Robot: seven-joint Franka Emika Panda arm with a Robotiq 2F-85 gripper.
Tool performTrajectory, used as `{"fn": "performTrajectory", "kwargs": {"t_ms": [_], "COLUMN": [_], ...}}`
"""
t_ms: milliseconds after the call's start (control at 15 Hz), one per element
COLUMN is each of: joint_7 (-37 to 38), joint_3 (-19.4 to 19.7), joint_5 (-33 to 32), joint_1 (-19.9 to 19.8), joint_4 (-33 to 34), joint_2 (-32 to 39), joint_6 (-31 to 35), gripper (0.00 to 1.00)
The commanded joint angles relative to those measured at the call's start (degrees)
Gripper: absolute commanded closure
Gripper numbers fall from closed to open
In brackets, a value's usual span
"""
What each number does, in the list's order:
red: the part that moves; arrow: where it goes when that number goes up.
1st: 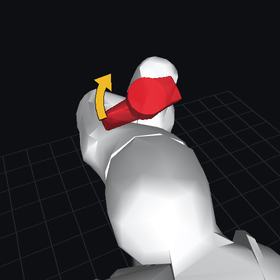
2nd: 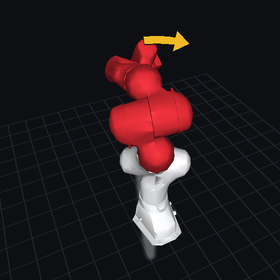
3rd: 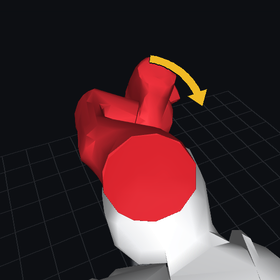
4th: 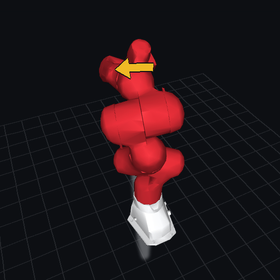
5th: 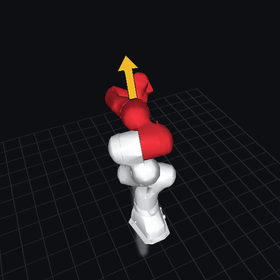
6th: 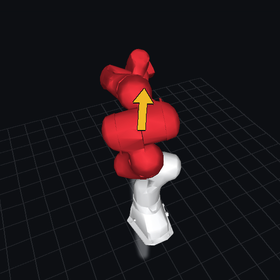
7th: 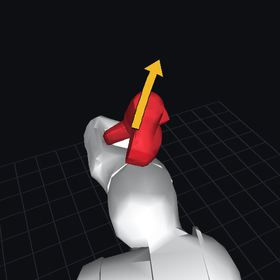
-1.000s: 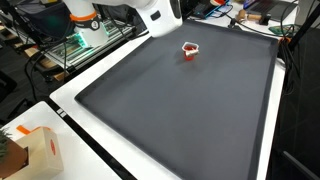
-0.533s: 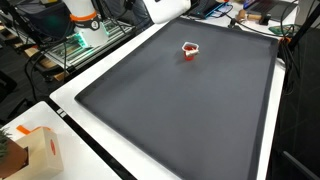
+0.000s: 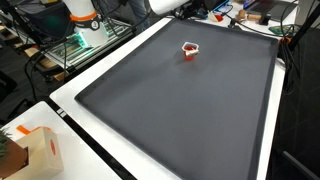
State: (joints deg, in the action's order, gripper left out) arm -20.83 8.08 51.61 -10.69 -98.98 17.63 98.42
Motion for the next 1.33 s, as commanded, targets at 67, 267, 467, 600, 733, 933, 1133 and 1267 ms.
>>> {"fn": "performTrajectory", "kwargs": {"t_ms": [67, 267, 467, 600, 733, 933, 1133, 1267], "joint_7": [2.91, 4.19, 5.04, 5.31, 5.24, 4.91, 4.63, 4.64], "joint_3": [-0.47, -1.0, -1.67, -2.16, -2.8, -4.0, -5.56, -6.53], "joint_5": [-7.72, -11.52, -14.42, -16.36, -18.95, -24.11, -29.55, -33.12], "joint_1": [1.26, 1.59, 1.71, 2.03, 2.66, 4.1, 5.97, 7.37], "joint_4": [0.22, -0.08, -0.42, -0.77, -1.36, -2.43, -3.86, -4.71], "joint_2": [-0.26, -0.43, -0.79, -1.39, -2.5, -4.84, -7.86, -9.65], "joint_6": [4.61, 6.54, 7.82, 8.54, 9.63, 11.16, 13.14, 14.47], "gripper": [0.97, 0.97, 0.97, 0.97, 0.97, 0.97, 0.97, 0.97]}}
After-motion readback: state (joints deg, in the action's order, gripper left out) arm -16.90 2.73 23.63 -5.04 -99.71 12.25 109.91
